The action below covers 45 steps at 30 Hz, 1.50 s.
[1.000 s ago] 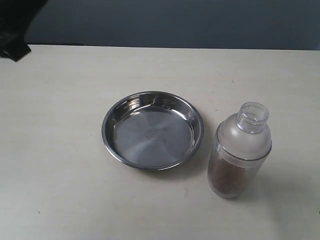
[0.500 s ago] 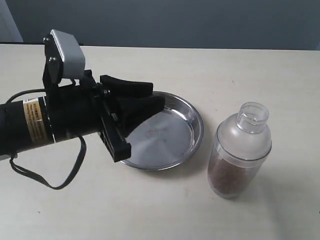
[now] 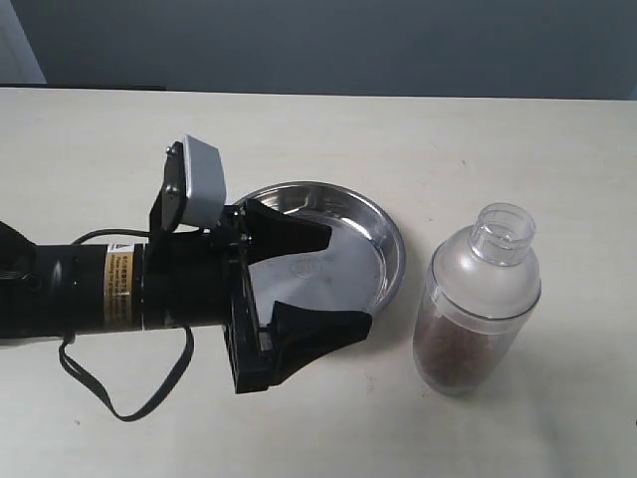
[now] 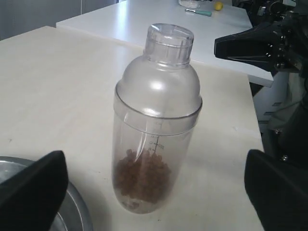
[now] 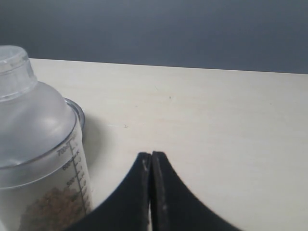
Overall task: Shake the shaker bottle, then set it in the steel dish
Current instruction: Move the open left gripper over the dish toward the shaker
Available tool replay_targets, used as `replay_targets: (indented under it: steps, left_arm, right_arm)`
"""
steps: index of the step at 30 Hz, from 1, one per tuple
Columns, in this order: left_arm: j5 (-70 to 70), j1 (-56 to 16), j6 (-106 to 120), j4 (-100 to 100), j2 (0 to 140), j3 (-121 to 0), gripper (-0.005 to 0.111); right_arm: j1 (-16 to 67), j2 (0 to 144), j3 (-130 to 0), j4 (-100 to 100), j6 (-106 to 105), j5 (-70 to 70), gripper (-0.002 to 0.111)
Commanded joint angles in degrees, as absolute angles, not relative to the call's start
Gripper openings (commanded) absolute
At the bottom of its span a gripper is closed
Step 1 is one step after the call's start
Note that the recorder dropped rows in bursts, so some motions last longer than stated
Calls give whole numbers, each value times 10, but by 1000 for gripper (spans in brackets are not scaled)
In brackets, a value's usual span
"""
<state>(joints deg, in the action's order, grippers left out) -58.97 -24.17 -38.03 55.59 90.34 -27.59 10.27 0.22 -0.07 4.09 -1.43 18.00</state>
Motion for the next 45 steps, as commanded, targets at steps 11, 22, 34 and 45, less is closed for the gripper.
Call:
replay_targets:
  steps: [11, 22, 34, 45]
  left_arm:
    - [-646, -253, -390, 526, 906, -283, 96]
    - [-641, -253, -389, 514, 906, -286, 105]
    - [-700, -315, -269, 440, 977, -286, 105]
    - [-700, -333, -220, 371, 1095, -313, 105]
  right_arm:
    - [103, 0, 0, 37, -15, 176, -1]
    - [103, 0, 0, 37, -15, 176, -1]
    - [103, 0, 0, 37, -15, 176, -1]
    - [103, 0, 0, 37, -15, 176, -1]
